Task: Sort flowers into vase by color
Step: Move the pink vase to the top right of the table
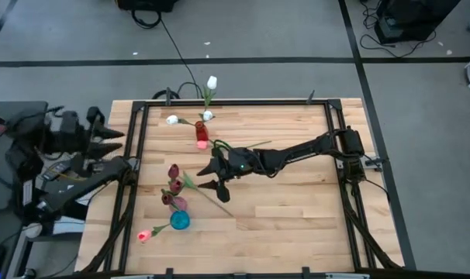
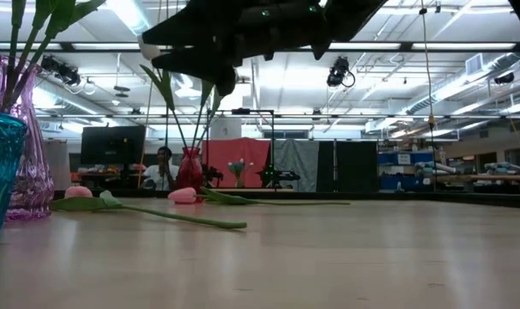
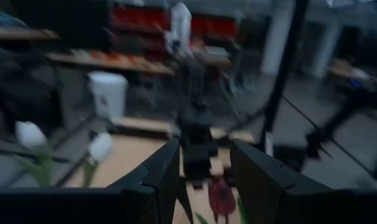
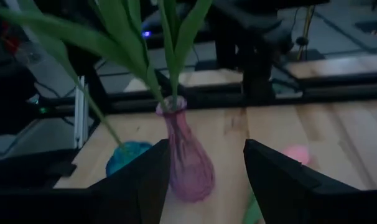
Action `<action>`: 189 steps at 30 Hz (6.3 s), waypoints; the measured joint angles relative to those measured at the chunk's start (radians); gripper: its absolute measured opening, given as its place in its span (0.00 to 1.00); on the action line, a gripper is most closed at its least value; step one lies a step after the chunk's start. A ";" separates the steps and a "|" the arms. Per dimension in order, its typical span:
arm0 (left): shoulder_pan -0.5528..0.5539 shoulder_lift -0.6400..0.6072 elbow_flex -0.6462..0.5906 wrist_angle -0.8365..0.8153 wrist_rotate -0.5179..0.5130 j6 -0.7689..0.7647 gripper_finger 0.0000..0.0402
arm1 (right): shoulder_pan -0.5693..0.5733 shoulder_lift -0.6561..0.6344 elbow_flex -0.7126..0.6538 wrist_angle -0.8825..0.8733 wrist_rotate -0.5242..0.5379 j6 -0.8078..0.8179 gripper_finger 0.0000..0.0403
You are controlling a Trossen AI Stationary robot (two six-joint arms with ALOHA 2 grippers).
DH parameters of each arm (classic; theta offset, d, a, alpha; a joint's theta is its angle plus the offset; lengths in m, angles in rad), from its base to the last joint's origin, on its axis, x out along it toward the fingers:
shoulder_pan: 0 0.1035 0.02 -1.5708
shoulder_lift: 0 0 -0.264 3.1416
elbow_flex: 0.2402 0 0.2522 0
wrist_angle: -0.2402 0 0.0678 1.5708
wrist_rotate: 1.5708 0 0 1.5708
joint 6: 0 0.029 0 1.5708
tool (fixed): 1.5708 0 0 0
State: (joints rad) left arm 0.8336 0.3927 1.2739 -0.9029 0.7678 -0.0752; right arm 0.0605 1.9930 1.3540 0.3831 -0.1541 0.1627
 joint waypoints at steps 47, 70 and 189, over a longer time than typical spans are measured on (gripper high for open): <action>-0.947 0.012 -0.959 1.494 -0.438 0.002 0.37 | -0.008 -0.005 0.000 0.008 0.029 0.040 0.53; -1.695 0.077 -0.549 0.638 -1.239 0.118 0.37 | 0.073 0.169 0.097 0.144 0.120 -0.028 0.53; -1.699 0.213 -0.706 0.035 -1.419 -0.739 0.37 | -0.001 0.118 0.349 -0.422 0.146 -0.201 0.29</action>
State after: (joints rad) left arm -0.8650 0.6056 0.5682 -0.8680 -0.6510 -0.8143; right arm 0.0593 2.1105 1.7034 -0.0393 -0.0080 -0.0381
